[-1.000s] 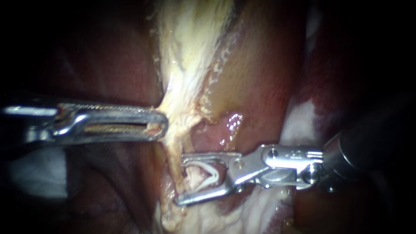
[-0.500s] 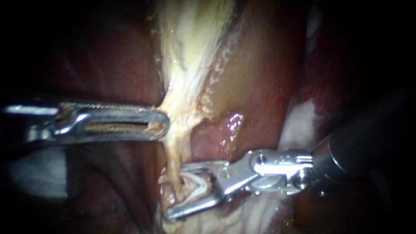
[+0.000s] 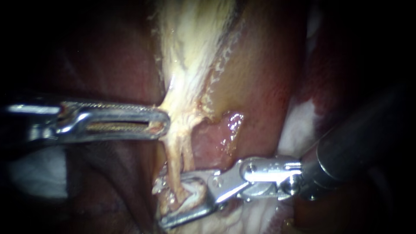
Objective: Clipping first clip left tube
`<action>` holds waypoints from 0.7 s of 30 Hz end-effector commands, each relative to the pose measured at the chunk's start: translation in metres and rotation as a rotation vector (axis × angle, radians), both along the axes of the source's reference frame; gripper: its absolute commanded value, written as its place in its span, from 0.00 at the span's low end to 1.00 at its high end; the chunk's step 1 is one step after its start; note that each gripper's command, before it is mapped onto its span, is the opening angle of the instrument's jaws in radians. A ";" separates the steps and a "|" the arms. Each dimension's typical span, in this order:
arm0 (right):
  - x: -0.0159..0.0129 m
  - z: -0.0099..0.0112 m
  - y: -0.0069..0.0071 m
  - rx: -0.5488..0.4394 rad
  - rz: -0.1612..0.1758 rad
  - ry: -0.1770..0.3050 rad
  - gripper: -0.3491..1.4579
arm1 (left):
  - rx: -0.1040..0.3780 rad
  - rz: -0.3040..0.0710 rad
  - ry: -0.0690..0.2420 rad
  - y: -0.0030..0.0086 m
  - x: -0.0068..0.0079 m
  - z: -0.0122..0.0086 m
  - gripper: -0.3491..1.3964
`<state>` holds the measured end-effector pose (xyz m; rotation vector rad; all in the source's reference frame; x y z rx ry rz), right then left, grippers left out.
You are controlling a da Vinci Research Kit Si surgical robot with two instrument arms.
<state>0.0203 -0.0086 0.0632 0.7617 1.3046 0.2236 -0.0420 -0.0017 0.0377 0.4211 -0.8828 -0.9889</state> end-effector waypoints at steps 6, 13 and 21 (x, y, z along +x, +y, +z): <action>-0.0012 0.0002 0.0000 -0.004 -0.020 -0.017 0.05 | 0.000 0.001 0.000 0.0000 0.0001 0.0000 0.00; -0.0015 0.0012 0.0004 -0.006 -0.017 -0.024 0.00 | 0.000 0.001 -0.001 0.0000 0.0001 0.0001 0.00; -0.0015 0.0013 0.0003 -0.007 -0.017 -0.024 0.00 | 0.000 0.001 -0.001 0.0001 0.0002 0.0001 0.00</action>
